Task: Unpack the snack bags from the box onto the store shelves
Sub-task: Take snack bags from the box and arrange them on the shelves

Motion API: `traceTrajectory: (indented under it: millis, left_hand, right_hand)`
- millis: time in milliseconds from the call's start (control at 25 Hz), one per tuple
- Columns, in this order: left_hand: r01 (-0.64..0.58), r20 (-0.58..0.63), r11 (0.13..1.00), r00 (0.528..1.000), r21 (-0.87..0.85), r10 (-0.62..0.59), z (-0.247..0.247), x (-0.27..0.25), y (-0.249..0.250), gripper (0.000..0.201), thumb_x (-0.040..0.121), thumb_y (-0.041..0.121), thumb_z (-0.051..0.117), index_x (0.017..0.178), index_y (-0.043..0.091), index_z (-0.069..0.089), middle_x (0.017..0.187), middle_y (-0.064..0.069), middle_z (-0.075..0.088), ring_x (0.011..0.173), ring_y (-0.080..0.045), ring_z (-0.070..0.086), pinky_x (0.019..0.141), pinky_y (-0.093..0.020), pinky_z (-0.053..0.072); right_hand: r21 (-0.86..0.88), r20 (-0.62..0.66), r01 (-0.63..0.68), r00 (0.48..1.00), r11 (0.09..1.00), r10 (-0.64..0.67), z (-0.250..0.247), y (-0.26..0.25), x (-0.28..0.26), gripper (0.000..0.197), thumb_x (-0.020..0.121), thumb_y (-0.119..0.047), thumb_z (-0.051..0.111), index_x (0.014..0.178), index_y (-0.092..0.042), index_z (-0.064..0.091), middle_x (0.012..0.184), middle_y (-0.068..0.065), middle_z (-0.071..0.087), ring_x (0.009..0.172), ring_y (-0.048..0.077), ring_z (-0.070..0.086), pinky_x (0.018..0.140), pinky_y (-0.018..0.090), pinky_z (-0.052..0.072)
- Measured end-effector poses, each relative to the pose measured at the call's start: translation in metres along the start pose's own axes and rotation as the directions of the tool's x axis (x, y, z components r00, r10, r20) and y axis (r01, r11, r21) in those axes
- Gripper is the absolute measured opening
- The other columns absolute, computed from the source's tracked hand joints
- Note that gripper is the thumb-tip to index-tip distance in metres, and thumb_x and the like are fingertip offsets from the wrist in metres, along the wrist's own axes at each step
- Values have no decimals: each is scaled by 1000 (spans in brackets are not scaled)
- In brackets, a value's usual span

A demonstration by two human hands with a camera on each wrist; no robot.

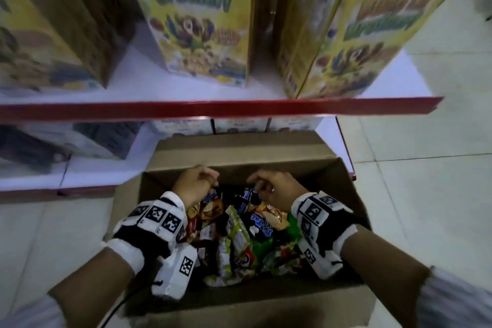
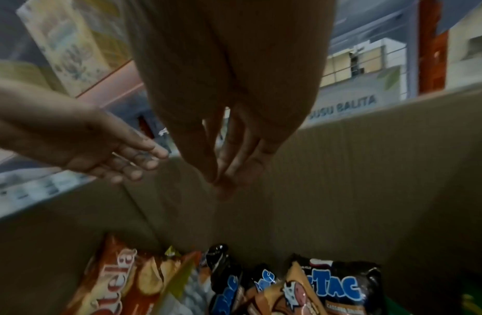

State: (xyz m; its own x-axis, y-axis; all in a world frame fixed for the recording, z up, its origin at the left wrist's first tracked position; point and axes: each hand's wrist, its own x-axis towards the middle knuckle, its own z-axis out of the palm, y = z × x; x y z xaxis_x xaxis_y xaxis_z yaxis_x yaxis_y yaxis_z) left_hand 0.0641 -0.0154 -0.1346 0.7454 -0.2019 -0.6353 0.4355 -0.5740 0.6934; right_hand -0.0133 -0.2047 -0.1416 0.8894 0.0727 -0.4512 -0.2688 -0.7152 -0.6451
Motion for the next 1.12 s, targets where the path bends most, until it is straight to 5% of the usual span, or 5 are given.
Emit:
traceTrajectory:
  millis: [280, 440, 640, 841, 1121]
  left_hand:
    - [-227, 113, 934, 973, 278, 203, 17, 60, -49, 25, 95, -1, 44, 78, 12, 57, 74, -1, 58, 63, -11, 53, 57, -15, 43]
    - [-307, 134, 858, 952, 412, 276, 14, 57, -39, 25, 98, 3, 38, 91, 9, 62, 79, 2, 61, 66, -10, 56, 48, -13, 43]
    - [-271, 111, 931, 962, 245, 251, 3, 17, -33, 64, 96, 56, 17, 100, 11, 62, 87, -6, 70, 80, -18, 65, 69, -25, 43]
    - [-616, 72, 774, 787, 148, 613, 6, -14, -32, 55, 83, 67, 14, 88, 38, 61, 90, 31, 56, 74, 26, 52, 64, 6, 36]
    - [-750, -177, 642, 662, -160, 729, 20, -18, -28, 19, 94, 40, 45, 94, 30, 61, 82, 16, 74, 76, 0, 70, 55, -20, 56]
  right_hand:
    - [-183, 415, 276, 892, 944, -180, 65, 50, 63, 54, 81, -11, 72, 127, -35, 59, 136, -9, 52, 113, 2, 48, 88, 14, 35]
    - [-66, 351, 293, 902, 954, -252, 73, 48, 74, 27, 78, -13, 76, 104, -15, 73, 90, -12, 68, 75, -13, 57, 74, 5, 42]
    - [30, 185, 276, 943, 961, -277, 37, 22, 45, 1, 90, -11, 61, 89, -12, 62, 103, 11, 67, 95, 21, 61, 86, 31, 48]
    - [377, -310, 348, 921, 858, -237, -10, -7, 7, 23, 94, -9, 52, 72, -16, 49, 69, 0, 55, 59, 10, 54, 57, 23, 45]
    - [521, -238, 314, 946, 794, -219, 8, 8, -15, 46, 74, -21, 73, 117, -11, 60, 107, 4, 72, 94, 17, 69, 71, 31, 56]
